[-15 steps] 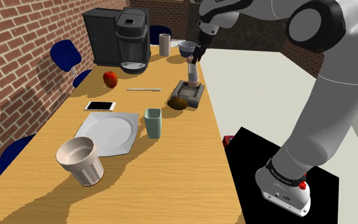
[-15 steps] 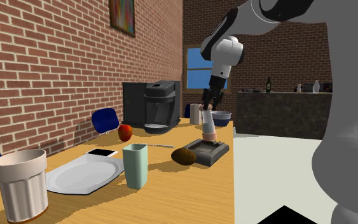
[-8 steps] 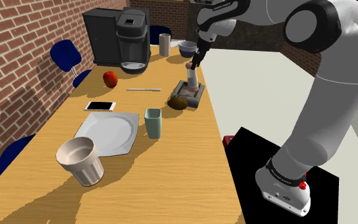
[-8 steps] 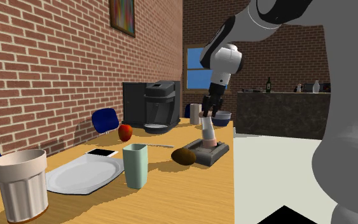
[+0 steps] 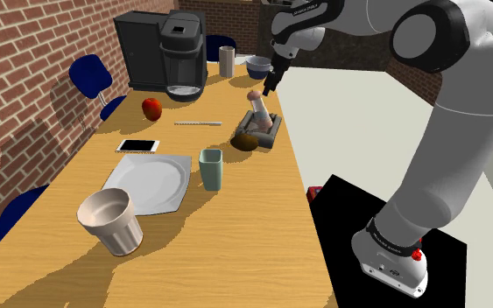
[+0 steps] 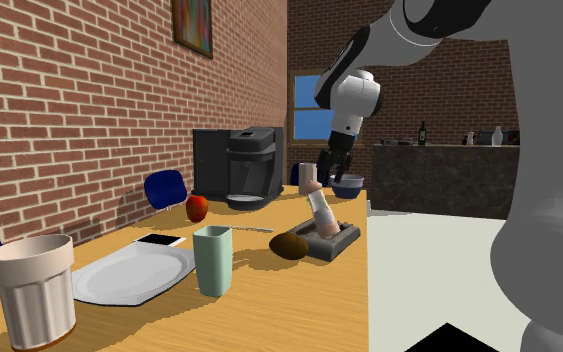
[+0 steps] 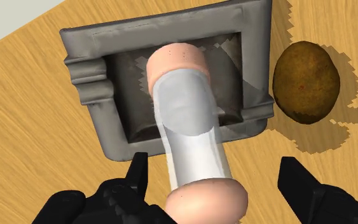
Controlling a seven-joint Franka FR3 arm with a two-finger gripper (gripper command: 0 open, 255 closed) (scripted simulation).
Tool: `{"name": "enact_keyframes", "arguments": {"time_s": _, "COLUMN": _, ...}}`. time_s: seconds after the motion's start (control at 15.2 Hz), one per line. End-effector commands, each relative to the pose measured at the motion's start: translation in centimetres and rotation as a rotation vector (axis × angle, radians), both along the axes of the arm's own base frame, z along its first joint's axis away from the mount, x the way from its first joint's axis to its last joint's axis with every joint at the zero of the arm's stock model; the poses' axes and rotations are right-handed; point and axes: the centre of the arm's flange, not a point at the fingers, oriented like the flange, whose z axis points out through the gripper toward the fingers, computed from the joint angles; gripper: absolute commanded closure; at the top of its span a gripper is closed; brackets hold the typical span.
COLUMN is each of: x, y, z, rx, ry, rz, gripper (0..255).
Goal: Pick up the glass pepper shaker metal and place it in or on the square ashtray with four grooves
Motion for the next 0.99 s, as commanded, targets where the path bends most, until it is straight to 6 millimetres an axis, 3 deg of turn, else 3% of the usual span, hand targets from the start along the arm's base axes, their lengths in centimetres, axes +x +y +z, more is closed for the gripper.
{"name": "enact_keyframes", "arguments": {"time_s": 0.0, "x": 0.0, "y": 0.0, "z": 0.0, "rx": 0.000, "ry": 0.000, "rz": 0.000, "gripper": 0}}
{"name": "enact_keyframes", "arguments": {"time_s": 0.2, "x": 0.0, "y": 0.0, "z": 0.0, "rx": 0.000, "ry": 0.000, "rz": 0.000, "gripper": 0}}
{"name": "enact_keyframes", "arguments": {"time_s": 0.46, "x": -0.9, "y": -0.8, "z": 4.9, "rx": 0.000, "ry": 0.000, "rz": 0.000, "gripper": 0}}
{"name": "enact_keyframes", "arguments": {"time_s": 0.92, "x": -0.9, "y": -0.8, "z": 4.9, "rx": 0.000, "ry": 0.000, "rz": 0.000, "gripper": 0}}
